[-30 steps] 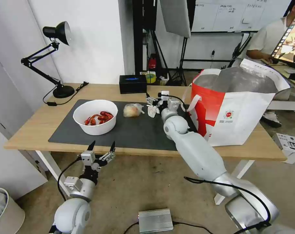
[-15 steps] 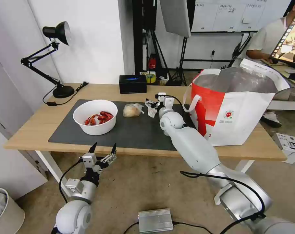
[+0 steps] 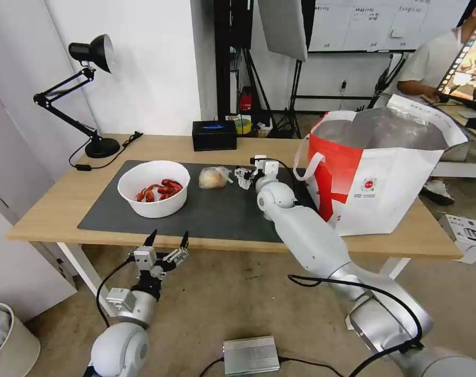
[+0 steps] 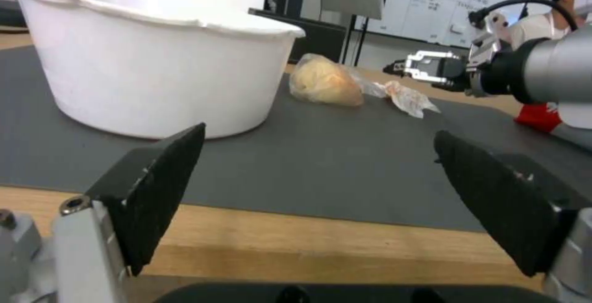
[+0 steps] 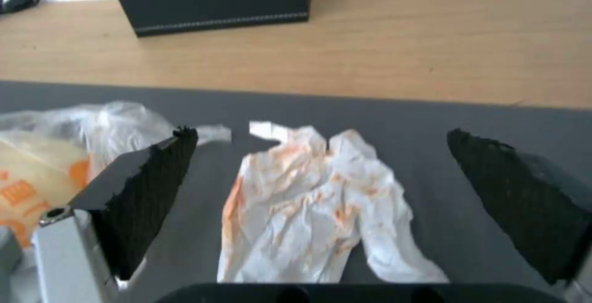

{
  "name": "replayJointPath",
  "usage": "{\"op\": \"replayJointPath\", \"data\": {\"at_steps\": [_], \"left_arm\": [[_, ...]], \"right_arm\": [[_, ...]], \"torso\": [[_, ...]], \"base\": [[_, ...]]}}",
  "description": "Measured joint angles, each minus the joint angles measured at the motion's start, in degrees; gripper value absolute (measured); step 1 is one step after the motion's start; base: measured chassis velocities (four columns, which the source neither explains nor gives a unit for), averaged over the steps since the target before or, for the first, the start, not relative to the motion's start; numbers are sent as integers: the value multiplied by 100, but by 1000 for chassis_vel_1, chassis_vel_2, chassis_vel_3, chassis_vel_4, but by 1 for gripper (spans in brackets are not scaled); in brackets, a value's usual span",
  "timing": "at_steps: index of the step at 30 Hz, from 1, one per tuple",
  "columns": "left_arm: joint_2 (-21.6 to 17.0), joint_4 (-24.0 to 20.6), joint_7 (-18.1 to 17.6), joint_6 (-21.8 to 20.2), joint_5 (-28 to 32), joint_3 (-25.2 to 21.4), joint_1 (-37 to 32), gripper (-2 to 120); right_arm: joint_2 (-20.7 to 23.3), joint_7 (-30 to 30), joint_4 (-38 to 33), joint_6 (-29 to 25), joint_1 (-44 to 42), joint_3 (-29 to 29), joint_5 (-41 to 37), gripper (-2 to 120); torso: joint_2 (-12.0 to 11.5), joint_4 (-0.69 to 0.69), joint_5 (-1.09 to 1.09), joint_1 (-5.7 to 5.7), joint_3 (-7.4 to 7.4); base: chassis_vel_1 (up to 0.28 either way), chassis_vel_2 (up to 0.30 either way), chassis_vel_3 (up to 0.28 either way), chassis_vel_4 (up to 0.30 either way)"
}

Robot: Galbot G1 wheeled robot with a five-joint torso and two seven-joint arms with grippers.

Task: Pick up the trash from the table and place it into the takeout bag.

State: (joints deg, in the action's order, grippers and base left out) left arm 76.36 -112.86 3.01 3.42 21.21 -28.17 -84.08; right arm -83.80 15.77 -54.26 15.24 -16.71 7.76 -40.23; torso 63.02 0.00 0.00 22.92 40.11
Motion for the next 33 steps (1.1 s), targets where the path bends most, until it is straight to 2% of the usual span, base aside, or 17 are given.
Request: {"op": "replayJointPath", "data": {"at_steps": [15, 19, 22, 23, 26, 27, 30, 31, 33], "left_arm": [[25, 43, 7, 19, -19, 9, -10, 100], [29, 43, 8, 20, -23, 10, -14, 100], [39, 43, 8, 22, -27, 5, -23, 100], [39, 43, 8, 22, -27, 5, -23, 100], [54, 44, 8, 25, -31, 4, -34, 100], [54, 44, 8, 25, -31, 4, -34, 100], [66, 47, 9, 29, -37, 3, -43, 100], [66, 47, 9, 29, -37, 3, -43, 100], [71, 60, 12, 36, -45, 3, -46, 100]], "right_arm": [[-155, -127, 397, -109, -5, -68, 143, 99], [-173, -136, 429, -109, -14, -91, 139, 88], [-193, -139, 455, -109, -16, -96, 130, 73], [-193, -139, 455, -109, -16, -96, 130, 73], [-213, -140, 488, -111, -19, -105, 131, 58], [-213, -140, 488, -111, -19, -105, 131, 58], [-221, -141, 514, -114, -22, -116, 132, 43], [-221, -141, 514, -114, -22, -116, 132, 43], [-218, -147, 521, -116, -29, -122, 132, 34]], "torso": [[0, 0, 0, 0, 0], [0, 0, 0, 0, 0], [0, 0, 0, 0, 0], [0, 0, 0, 0, 0], [0, 0, 0, 0, 0], [0, 0, 0, 0, 0], [0, -1, 0, 0, 0], [0, -1, 0, 0, 0], [0, -1, 0, 0, -1]], "base": [[0, 0, 0, 0], [0, 0, 0, 0], [0, 0, 0, 0], [0, 0, 0, 0], [0, 0, 0, 0], [0, 0, 0, 0], [0, 0, 0, 0], [0, 0, 0, 0], [0, 0, 0, 0]]}}
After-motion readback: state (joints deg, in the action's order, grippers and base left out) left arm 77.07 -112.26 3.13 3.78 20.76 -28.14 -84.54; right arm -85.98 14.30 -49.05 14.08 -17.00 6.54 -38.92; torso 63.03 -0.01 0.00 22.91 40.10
